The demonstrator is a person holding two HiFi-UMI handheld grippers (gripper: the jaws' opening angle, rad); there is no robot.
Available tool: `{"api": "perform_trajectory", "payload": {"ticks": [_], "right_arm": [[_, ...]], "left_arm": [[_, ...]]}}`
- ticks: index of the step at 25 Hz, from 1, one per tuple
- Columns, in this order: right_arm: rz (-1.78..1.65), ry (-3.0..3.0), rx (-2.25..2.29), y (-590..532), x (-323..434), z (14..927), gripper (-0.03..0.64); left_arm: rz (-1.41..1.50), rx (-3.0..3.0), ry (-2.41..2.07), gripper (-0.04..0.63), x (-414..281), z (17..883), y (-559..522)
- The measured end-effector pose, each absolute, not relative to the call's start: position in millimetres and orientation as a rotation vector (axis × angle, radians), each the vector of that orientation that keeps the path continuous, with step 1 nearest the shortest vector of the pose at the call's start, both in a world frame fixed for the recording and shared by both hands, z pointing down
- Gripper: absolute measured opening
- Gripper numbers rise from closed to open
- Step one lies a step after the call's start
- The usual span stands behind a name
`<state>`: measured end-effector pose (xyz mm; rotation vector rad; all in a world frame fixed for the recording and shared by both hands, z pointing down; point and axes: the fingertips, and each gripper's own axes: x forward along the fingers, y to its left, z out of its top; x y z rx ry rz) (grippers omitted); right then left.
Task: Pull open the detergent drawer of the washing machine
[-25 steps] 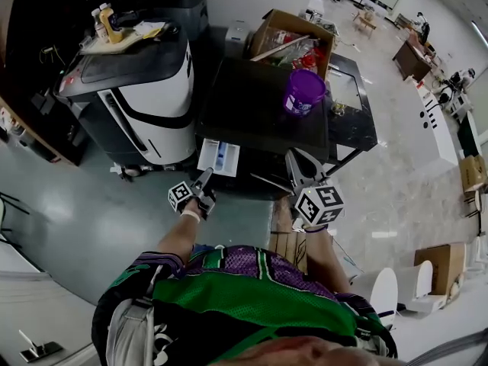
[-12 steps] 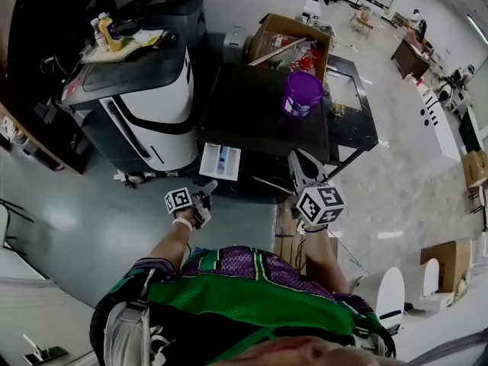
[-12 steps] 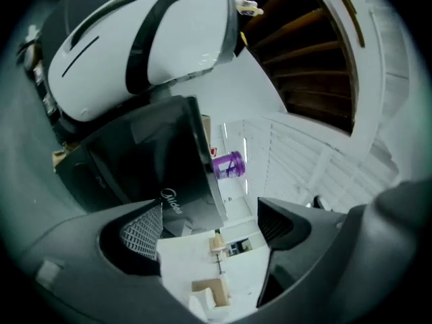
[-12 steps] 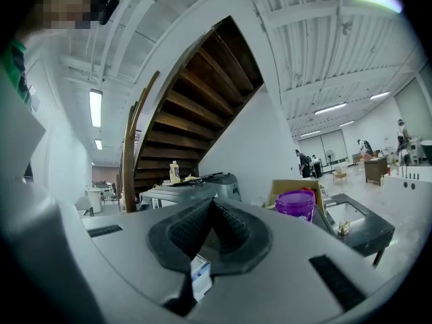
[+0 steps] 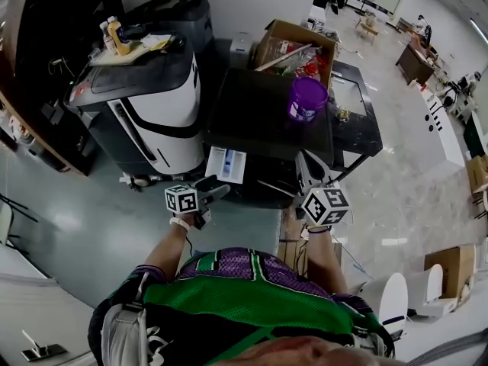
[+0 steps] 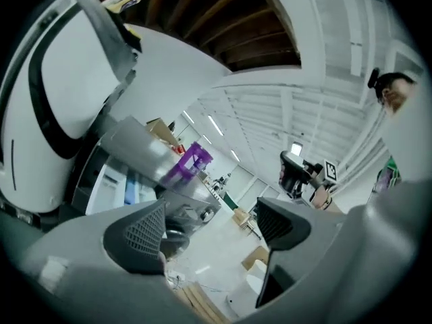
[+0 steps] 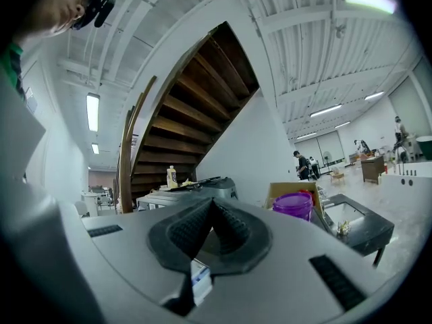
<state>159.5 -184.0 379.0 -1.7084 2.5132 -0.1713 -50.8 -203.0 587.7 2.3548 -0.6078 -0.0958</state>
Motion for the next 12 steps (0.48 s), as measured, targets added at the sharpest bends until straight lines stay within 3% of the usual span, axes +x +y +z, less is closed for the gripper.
{"api": "perform_trajectory", "payload": {"ticks": [12], "right_arm": [[-0.153, 2.493, -1.722, -177, 165, 367, 0.002]], "left_arm": [[-0.151, 2.727, -0.902, 0.430, -46, 437, -226]]}}
